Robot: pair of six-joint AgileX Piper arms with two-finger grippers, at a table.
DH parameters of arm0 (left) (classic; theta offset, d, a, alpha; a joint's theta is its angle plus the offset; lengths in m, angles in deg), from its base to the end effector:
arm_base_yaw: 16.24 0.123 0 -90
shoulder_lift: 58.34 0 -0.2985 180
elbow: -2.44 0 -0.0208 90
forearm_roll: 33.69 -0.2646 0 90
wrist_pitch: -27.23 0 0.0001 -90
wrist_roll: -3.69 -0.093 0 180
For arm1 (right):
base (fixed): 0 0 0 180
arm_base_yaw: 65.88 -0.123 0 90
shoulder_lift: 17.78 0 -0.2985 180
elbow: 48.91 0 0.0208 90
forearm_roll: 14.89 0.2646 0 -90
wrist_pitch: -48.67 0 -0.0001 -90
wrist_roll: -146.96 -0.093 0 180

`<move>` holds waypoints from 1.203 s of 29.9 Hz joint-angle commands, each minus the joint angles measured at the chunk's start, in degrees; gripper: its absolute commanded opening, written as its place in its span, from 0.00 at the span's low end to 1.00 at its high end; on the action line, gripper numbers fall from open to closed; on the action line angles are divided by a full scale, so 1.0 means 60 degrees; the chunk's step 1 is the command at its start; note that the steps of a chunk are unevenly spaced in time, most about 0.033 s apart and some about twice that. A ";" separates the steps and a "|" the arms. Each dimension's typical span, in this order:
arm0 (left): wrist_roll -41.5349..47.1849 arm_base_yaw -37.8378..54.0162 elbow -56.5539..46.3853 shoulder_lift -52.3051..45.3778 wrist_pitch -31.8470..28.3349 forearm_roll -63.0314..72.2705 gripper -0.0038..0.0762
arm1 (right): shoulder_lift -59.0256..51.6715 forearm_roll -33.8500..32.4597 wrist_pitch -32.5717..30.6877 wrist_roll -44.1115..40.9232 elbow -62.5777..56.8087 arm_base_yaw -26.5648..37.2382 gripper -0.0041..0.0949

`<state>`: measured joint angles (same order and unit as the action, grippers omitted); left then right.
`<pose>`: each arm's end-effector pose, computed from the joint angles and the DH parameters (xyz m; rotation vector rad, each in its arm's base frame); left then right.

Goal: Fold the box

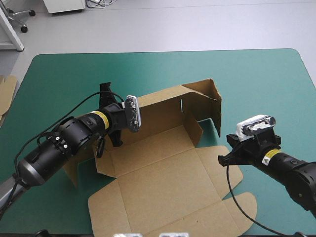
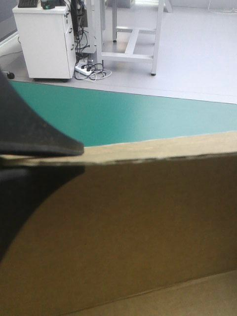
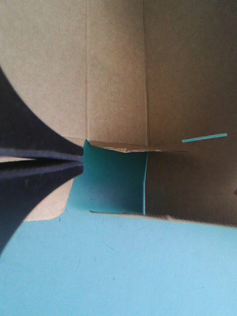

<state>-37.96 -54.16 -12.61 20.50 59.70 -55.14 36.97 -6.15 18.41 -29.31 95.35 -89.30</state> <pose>0.2343 -0.1593 0.3669 1.5765 1.5240 0.4334 0.1553 0.0751 0.3382 -0.4067 2.0826 0.3650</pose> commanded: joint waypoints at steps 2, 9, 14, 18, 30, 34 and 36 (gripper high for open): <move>0.0088 -0.0048 -0.0381 -0.0410 -0.0776 -0.0532 0.03 | -0.0034 -0.0004 0.0790 0.0002 0.0351 0.0050 0.01; 0.0284 -0.0048 -0.0894 -0.0451 -0.1298 -0.0636 0.03 | -0.0034 -0.0004 0.1474 -0.0432 0.0351 0.0050 0.01; 0.0284 -0.0048 -0.1158 -0.0451 -0.1463 -0.0758 0.03 | -0.0034 -0.0004 0.1937 -0.0622 0.0351 0.0050 0.01; 0.0300 -0.0061 -0.1270 -0.0451 -0.1630 -0.0680 0.03 | 0.0236 -0.0004 0.2086 -0.0870 0.0761 0.0050 0.01; 0.0877 -0.0418 -0.1270 -0.0415 -0.1645 -0.0280 0.03 | 0.2973 -0.0061 0.0408 -0.0852 0.4566 0.0050 0.01; 0.1171 -0.0418 -0.1270 -0.0415 -0.1601 -0.0299 0.03 | 0.3751 -0.0011 -0.0375 -0.0852 0.5527 0.0353 0.01; 0.1572 -0.0418 -0.1270 -0.0415 -0.1539 -0.0299 0.03 | 0.4040 0.0005 -0.0611 -0.0852 0.5891 0.0615 0.01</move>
<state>-32.23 -55.89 -20.86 18.69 50.12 -60.34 60.37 -6.31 13.66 -34.51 126.01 -87.58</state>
